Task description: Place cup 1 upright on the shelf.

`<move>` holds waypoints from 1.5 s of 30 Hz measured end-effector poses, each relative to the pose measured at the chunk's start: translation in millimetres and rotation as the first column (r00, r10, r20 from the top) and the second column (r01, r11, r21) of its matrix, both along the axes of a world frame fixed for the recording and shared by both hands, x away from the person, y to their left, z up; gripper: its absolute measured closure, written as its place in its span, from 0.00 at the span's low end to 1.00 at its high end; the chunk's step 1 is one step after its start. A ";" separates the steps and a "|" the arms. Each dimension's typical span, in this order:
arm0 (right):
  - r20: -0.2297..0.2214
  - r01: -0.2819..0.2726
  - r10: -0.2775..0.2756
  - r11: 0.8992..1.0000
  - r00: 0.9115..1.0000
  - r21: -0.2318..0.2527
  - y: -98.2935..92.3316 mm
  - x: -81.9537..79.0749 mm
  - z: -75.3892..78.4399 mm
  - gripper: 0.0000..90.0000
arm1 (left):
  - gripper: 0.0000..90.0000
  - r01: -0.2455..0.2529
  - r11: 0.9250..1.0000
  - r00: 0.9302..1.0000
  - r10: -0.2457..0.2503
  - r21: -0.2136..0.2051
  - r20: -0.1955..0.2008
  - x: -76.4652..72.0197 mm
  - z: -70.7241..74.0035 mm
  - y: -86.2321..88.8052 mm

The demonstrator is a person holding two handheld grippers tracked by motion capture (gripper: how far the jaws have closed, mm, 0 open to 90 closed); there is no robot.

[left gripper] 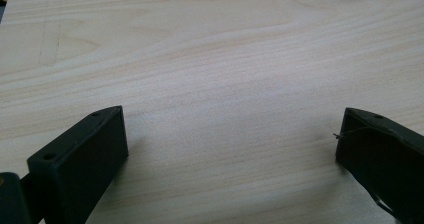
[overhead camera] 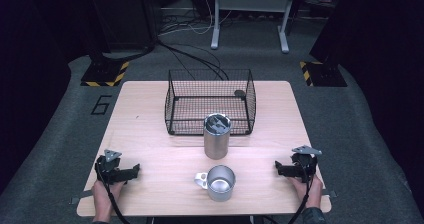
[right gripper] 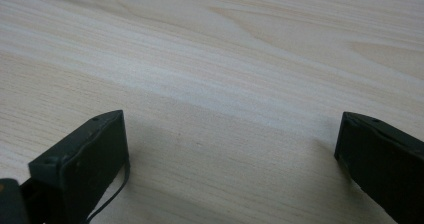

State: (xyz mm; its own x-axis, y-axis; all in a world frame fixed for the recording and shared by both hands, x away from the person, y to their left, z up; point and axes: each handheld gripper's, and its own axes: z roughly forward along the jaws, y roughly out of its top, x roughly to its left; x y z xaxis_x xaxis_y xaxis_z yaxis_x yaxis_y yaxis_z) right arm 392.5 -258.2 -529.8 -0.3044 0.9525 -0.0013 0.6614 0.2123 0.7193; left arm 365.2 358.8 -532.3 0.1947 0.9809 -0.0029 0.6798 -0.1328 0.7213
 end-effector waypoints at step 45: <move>-0.002 0.000 0.000 1.000 1.000 0.004 0.2 1.0 0.1 0.00 | 0.00 0.232 0.972 0.968 -0.226 -0.043 0.105 17.7 55.1 -52.6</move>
State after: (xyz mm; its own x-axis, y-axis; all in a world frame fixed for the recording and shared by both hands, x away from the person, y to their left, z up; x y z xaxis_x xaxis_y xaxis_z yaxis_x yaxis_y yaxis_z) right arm 393.5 -258.0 -529.7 -0.3047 0.9524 0.0027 0.6625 0.2099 0.7190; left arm 382.9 306.2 -477.2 0.4162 0.9089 -0.0250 0.5610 -0.2350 0.7938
